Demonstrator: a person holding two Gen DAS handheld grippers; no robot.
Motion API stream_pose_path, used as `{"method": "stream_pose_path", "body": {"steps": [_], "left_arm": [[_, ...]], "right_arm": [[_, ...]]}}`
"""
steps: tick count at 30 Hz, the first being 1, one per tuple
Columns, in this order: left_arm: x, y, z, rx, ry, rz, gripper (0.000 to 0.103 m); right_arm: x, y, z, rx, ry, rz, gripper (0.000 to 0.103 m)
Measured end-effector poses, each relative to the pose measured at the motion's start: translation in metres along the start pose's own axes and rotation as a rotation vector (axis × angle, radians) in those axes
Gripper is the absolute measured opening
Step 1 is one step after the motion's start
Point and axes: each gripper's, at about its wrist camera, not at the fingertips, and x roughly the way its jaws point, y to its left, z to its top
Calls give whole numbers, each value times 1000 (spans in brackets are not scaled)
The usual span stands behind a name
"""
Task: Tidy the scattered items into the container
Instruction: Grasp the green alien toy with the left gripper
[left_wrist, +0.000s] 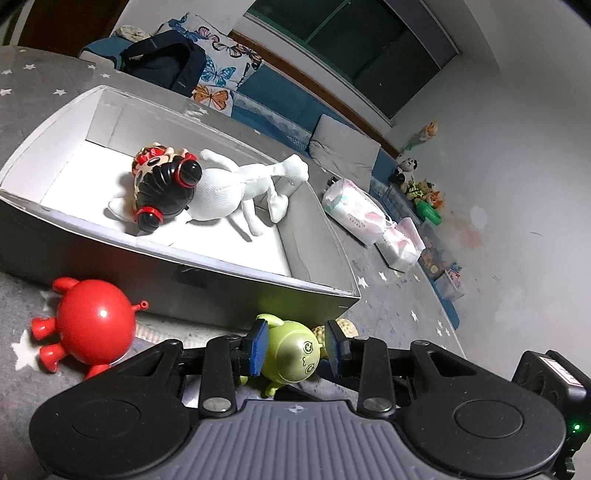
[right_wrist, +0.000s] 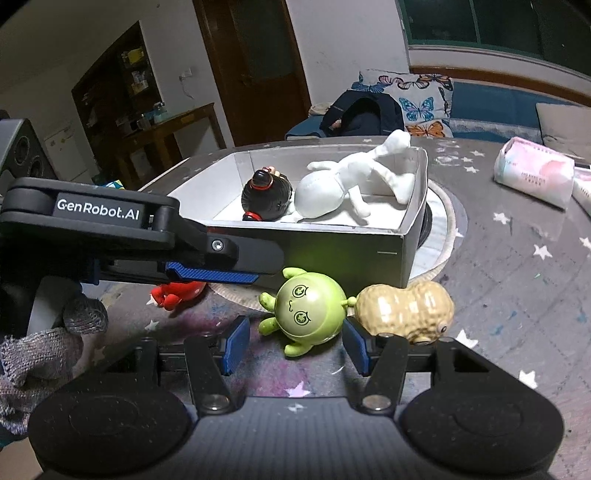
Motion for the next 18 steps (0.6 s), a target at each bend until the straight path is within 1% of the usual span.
{"method": "stream_pose_path", "body": {"steps": [4, 15, 18], "left_arm": [[4, 2, 2, -7, 11, 0, 35], [11, 9, 1, -25, 38, -1, 35], [12, 13, 1, -40, 40, 0, 35]], "right_arm": [[5, -2, 1, 32, -1, 0, 57], [15, 1, 4, 61, 2, -5, 57], [17, 1, 5, 75, 3, -8, 55]]}}
